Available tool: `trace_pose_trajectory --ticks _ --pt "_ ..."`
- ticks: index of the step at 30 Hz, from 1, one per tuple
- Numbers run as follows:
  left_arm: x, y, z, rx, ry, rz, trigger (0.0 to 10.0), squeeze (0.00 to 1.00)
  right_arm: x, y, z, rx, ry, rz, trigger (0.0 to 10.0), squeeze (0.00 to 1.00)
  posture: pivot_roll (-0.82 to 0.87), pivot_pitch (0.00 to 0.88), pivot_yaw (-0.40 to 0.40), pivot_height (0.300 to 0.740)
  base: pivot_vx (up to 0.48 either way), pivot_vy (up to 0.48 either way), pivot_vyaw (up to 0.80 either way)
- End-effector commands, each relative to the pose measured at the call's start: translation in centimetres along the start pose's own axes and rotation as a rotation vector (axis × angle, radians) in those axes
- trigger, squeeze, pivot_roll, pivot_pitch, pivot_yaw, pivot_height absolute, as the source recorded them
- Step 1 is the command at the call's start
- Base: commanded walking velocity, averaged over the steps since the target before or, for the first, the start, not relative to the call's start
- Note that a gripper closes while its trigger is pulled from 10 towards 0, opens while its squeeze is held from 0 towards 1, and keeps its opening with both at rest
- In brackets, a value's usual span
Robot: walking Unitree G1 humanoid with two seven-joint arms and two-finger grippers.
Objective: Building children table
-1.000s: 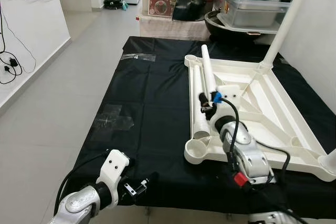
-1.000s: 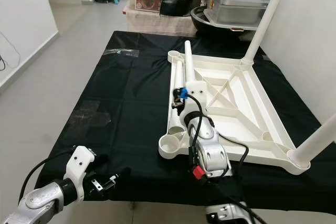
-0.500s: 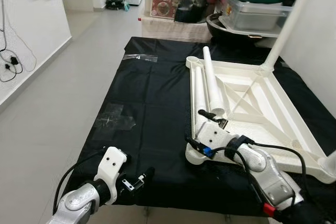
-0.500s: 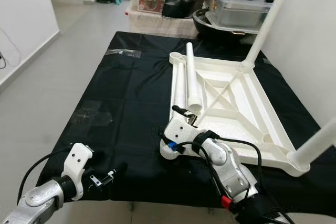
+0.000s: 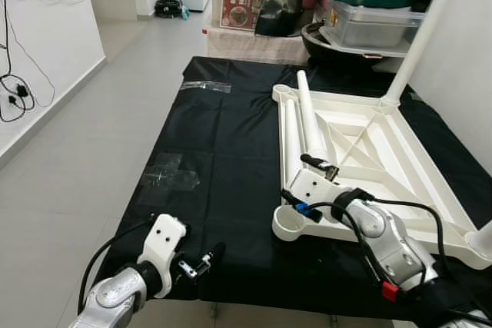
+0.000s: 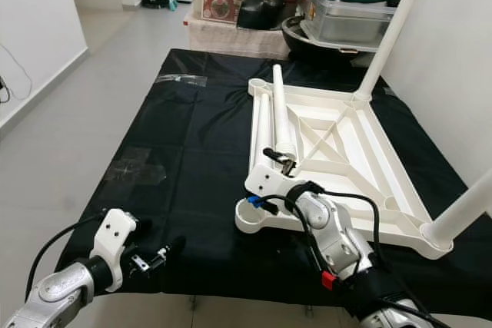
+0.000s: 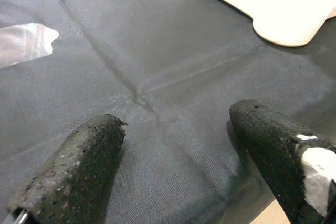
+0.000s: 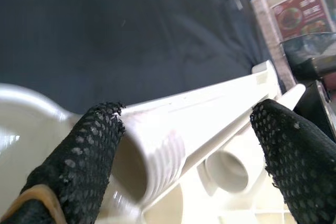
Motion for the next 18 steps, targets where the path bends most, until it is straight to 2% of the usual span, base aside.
trace_pose_trajectory --ticks 1,6,10,18 --pt "0.0 -0.1 -0.3 0.010 0.001 0.004 10.0 0.00 0.5 0.1 -0.9 0.041 0.021 0.037 10.0 0.00 0.05 0.000 -0.111 0.740 0.000 0.000 0.00" --pt "-0.1 -0.2 -0.5 0.015 -0.001 0.001 10.0 0.00 0.9 0.4 -0.9 0.028 0.031 0.113 10.0 0.00 0.05 0.000 -0.107 0.740 0.000 0.000 0.00" --pt "-0.2 -0.2 -0.5 0.017 -0.003 -0.003 10.0 0.00 0.7 0.4 -1.1 0.043 0.048 0.109 10.0 0.00 0.05 0.000 -0.107 0.740 0.000 0.000 0.00" --pt "-0.1 -0.4 -0.5 0.019 -0.010 -0.001 10.0 0.00 0.0 0.6 -3.0 0.153 0.140 0.100 10.0 0.00 0.05 0.000 -0.107 0.740 0.000 0.000 0.00"
Point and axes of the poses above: a point about 5 cm out from each wrist's last joint towards the gripper, its own y axis pointing back from the gripper into the wrist, its own z axis along the axis of the wrist's last joint, x = y × z, the point moved 2 cm from there along -y, pointing out of the wrist towards the gripper, and after that the axes turned 2 degrees about -y, right-handed, at the moved point
